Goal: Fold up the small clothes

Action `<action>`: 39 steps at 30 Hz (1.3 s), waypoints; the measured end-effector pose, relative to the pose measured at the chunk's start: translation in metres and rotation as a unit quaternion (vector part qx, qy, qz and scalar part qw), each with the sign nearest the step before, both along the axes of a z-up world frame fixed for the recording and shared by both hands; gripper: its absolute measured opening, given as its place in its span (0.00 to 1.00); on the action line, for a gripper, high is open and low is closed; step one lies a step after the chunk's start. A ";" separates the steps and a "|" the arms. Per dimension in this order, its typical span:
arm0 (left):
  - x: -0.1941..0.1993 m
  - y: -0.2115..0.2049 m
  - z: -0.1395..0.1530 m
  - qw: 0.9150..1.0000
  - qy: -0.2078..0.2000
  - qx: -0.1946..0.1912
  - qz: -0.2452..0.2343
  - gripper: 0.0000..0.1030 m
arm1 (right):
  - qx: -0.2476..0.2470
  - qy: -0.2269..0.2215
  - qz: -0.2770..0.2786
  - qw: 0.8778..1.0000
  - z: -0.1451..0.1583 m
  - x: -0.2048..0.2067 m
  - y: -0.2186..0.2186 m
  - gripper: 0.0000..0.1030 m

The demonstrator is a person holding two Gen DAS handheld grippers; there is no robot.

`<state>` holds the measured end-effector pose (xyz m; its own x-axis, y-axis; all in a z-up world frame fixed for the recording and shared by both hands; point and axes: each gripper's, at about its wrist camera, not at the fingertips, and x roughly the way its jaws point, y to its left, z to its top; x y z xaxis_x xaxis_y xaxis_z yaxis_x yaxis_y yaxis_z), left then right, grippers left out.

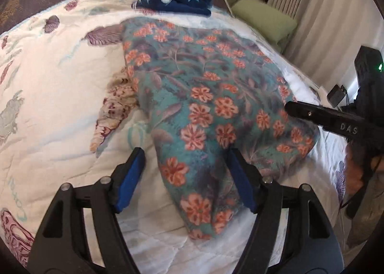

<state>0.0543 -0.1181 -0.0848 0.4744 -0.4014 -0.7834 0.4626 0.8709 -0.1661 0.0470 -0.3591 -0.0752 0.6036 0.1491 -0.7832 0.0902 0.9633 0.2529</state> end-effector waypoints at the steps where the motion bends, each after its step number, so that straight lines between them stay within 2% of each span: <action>1: 0.000 -0.001 0.003 1.000 0.003 0.007 -0.002 0.70 | -0.003 -0.007 -0.004 1.000 0.003 -0.003 0.001 0.36; 4: -0.002 0.003 0.013 1.000 0.008 0.008 0.004 0.70 | -0.012 -0.010 -0.004 1.000 0.013 -0.006 0.003 0.37; 7: -0.004 0.011 0.025 1.000 -0.007 -0.004 0.009 0.70 | -0.017 -0.012 0.001 1.000 0.018 -0.009 0.005 0.37; 10: 0.002 0.017 0.035 1.000 -0.010 -0.023 0.016 0.70 | -0.012 -0.019 0.002 1.000 0.021 -0.013 0.003 0.37; 13: 0.012 0.020 0.040 0.999 -0.013 -0.021 0.030 0.70 | -0.007 -0.019 0.004 1.000 0.022 -0.012 0.002 0.38; 19: 0.028 0.022 0.040 0.999 -0.013 -0.021 0.038 0.70 | 0.000 -0.026 0.000 1.000 0.023 -0.003 -0.011 0.53; 21: 0.035 0.022 0.036 0.999 -0.004 -0.022 0.041 0.70 | 0.016 -0.026 -0.009 0.999 0.022 0.002 -0.024 0.58; 27: 0.057 0.024 0.024 0.998 0.022 -0.041 0.047 0.71 | 0.080 -0.002 -0.028 0.996 0.005 0.018 -0.057 0.60; 30: 0.066 0.022 0.020 0.997 0.030 -0.054 0.043 0.71 | 0.116 -0.004 -0.012 0.993 0.001 0.026 -0.061 0.60; 35: 0.080 0.018 0.012 0.995 0.054 -0.077 0.030 0.71 | 0.148 -0.004 0.028 0.989 -0.006 0.047 -0.054 0.60; 39: 0.088 0.020 0.003 0.991 0.072 -0.106 0.028 0.72 | 0.180 0.004 0.050 0.982 -0.017 0.068 -0.052 0.64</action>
